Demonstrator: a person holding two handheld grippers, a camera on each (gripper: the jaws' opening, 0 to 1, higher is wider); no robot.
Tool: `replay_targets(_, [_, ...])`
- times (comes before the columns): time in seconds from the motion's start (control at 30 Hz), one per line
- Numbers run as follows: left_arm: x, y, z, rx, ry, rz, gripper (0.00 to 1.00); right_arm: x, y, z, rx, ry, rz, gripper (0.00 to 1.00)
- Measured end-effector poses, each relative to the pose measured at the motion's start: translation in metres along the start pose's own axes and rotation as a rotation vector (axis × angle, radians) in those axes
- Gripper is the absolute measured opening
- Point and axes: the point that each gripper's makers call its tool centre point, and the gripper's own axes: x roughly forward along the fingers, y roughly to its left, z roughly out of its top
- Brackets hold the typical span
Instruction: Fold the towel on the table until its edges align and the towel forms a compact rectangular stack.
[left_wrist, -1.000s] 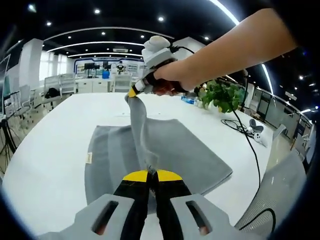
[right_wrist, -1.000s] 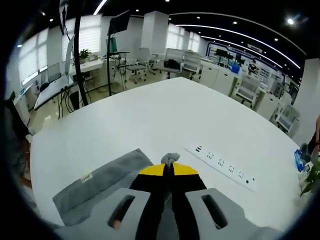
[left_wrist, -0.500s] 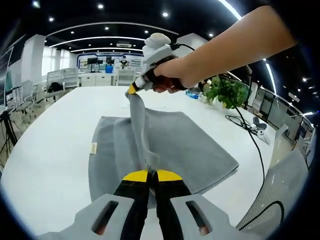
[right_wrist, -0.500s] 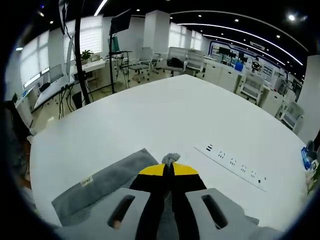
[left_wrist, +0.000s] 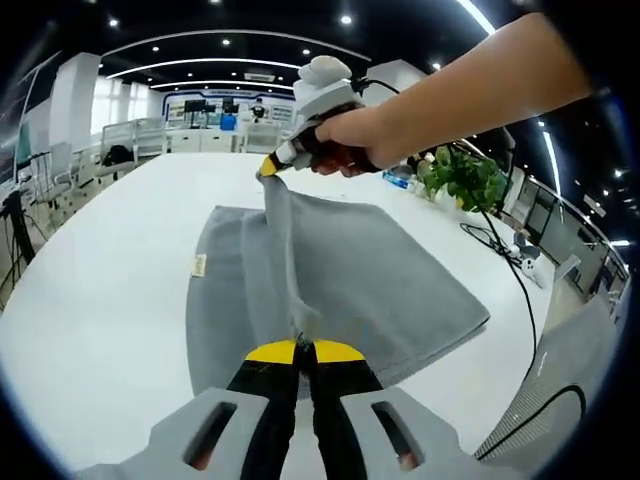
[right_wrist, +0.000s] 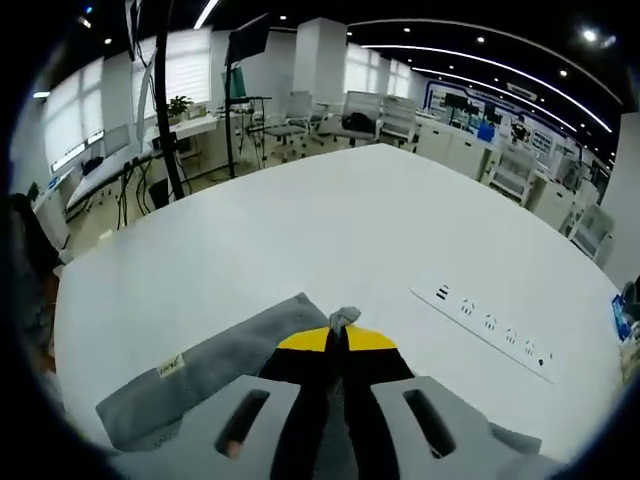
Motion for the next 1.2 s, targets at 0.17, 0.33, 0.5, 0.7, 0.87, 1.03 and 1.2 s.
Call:
replay_targets(0.17, [0.001, 0.006, -0.005, -0.020, 0.006, 0.008, 0.04, 0.012, 0.004, -0.003, 0.008, 0.004, 0.002, 0.01])
replay_targets(0.33, [0.005, 0.011, -0.013, -0.028, 0.022, 0.016, 0.04, 0.018, 0.005, -0.005, 0.018, 0.013, 0.004, 0.02])
replay_targets(0.5, [0.004, 0.012, -0.015, -0.064, 0.024, 0.018, 0.04, 0.020, 0.009, -0.009, 0.021, 0.023, 0.013, 0.01])
replay_targets(0.7, [0.004, 0.017, -0.027, -0.080, 0.042, 0.027, 0.05, 0.029, 0.019, -0.007, 0.023, 0.019, 0.028, 0.00])
replay_targets(0.87, [0.001, 0.023, -0.036, -0.096, 0.056, 0.040, 0.06, 0.039, 0.023, -0.009, 0.012, 0.030, 0.027, 0.00])
replay_targets(1.03, [-0.003, 0.028, -0.041, -0.114, 0.063, 0.047, 0.07, 0.041, 0.026, -0.008, 0.007, 0.028, 0.027, 0.00])
replay_targets(1.2, [-0.005, 0.028, -0.041, -0.118, 0.065, 0.053, 0.07, 0.042, 0.030, -0.008, 0.022, 0.022, 0.041, 0.00])
